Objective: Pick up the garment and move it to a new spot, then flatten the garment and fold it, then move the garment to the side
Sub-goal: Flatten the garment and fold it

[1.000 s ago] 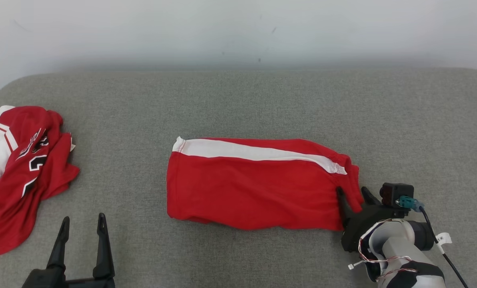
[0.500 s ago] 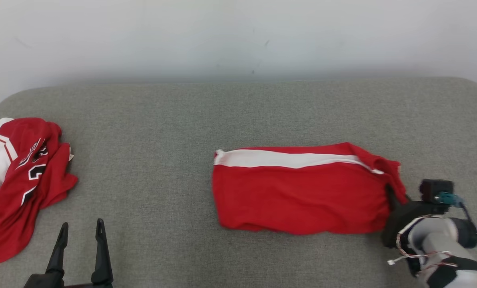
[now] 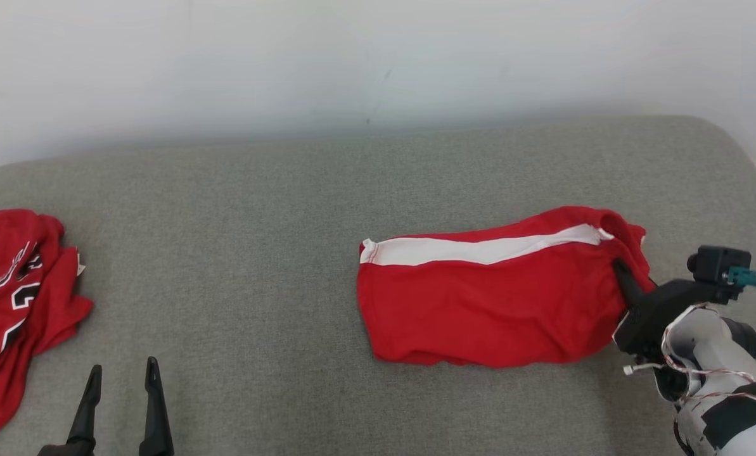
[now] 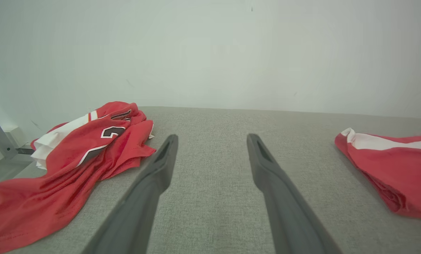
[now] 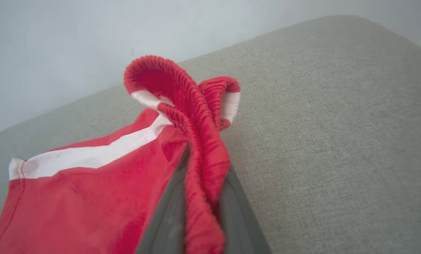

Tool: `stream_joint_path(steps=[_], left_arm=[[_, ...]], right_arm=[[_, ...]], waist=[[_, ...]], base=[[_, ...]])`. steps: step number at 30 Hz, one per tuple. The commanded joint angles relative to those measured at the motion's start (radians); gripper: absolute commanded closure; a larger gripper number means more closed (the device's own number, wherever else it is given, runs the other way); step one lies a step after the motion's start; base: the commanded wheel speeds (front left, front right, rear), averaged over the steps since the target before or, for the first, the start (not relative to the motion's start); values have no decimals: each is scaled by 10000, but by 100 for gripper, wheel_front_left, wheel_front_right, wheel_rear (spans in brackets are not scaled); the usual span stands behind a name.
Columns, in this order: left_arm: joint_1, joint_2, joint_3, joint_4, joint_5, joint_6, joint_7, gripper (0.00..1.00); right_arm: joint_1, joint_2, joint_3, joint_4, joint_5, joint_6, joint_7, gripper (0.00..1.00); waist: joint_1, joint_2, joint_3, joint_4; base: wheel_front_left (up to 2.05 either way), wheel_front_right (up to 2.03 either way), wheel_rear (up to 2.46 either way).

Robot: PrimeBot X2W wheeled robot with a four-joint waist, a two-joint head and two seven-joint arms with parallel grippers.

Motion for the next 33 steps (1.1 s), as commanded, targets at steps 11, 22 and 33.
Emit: stream_joint_path(steps=[11,22,33], left_arm=[[166,-32,-105,70,-56,-46,-32,0],[-58,-37,-718,231,-384,82,-32,0],[-273,-35,-1132,335,-692,263,-32,0]], right_arm=[[540,143,303,-3261,2911,-25,3031,100],[204,1527,648,-3351,2532,-25,4012,100],[-610,2836,272,-919,1020,-25,3284,100]], waist=[[-1,-1,-341,-134],[-1,-1,-279,514],[-1,-1,-30,1188]], base=[[0,0,0],[0,0,0],[0,0,0]])
